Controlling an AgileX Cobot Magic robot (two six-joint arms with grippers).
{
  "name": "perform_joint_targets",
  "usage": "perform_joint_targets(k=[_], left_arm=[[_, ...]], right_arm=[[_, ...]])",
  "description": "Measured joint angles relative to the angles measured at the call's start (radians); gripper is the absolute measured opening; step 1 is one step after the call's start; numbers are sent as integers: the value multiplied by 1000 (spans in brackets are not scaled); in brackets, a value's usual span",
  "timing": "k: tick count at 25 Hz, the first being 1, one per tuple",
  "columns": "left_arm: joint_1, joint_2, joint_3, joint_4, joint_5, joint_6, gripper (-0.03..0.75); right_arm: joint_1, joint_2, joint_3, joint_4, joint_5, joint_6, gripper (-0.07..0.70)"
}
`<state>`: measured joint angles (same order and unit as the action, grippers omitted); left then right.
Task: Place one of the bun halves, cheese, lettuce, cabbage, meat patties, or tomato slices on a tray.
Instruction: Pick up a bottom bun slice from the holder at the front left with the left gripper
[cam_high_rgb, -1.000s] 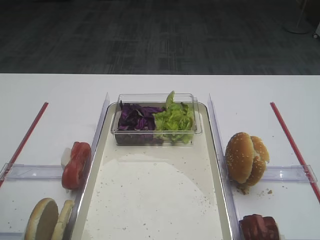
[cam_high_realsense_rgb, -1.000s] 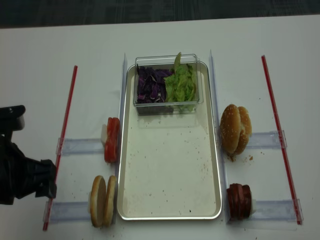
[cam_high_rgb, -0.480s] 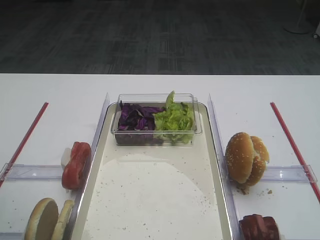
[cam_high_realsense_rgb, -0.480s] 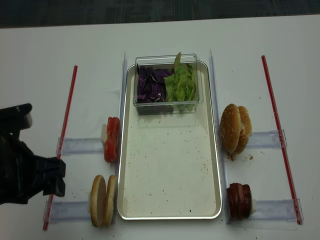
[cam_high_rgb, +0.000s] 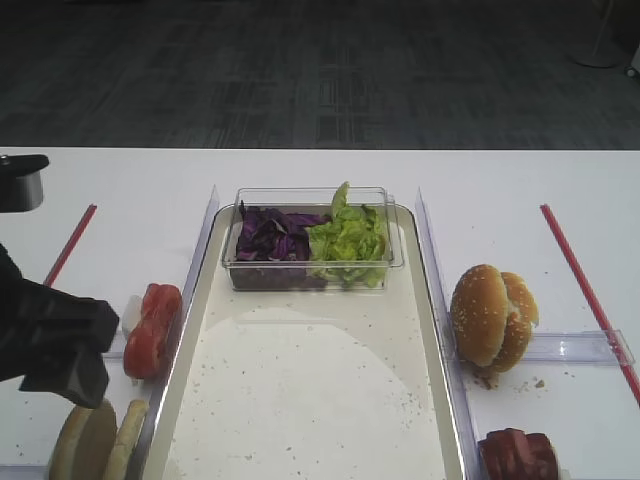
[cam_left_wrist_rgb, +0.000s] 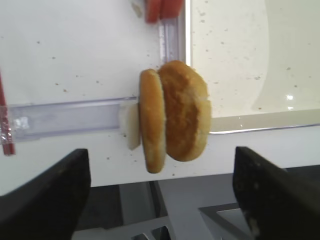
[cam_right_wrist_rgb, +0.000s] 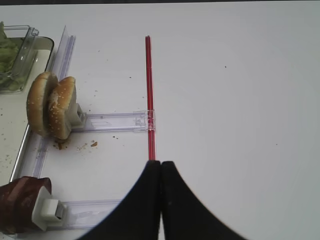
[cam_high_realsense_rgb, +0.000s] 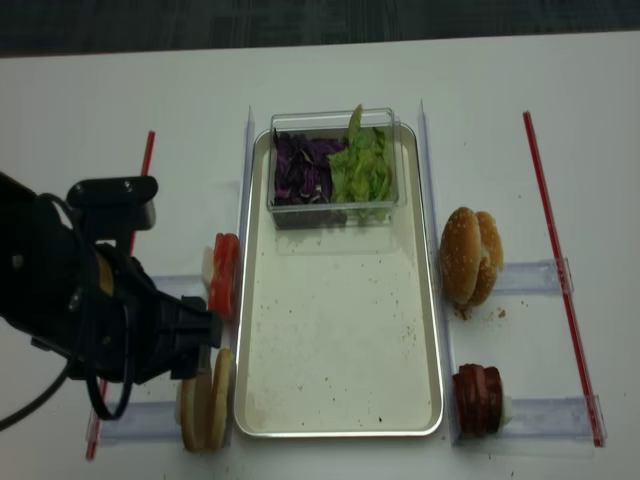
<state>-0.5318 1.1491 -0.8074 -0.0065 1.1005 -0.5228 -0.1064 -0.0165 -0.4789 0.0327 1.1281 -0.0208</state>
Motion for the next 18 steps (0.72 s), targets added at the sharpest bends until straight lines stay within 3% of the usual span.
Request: perform_joint_targets(k=[7, 13, 18], left_arm=[[-230, 96, -4, 18, -46, -188, 538], [-283, 159, -7, 20, -89, -225, 538], [-291, 189, -9, 32, -121, -236, 538]], right_arm=[[0, 0, 0, 0, 0, 0, 364], [0, 0, 0, 0, 0, 0, 364], [0, 0, 0, 0, 0, 0, 364]])
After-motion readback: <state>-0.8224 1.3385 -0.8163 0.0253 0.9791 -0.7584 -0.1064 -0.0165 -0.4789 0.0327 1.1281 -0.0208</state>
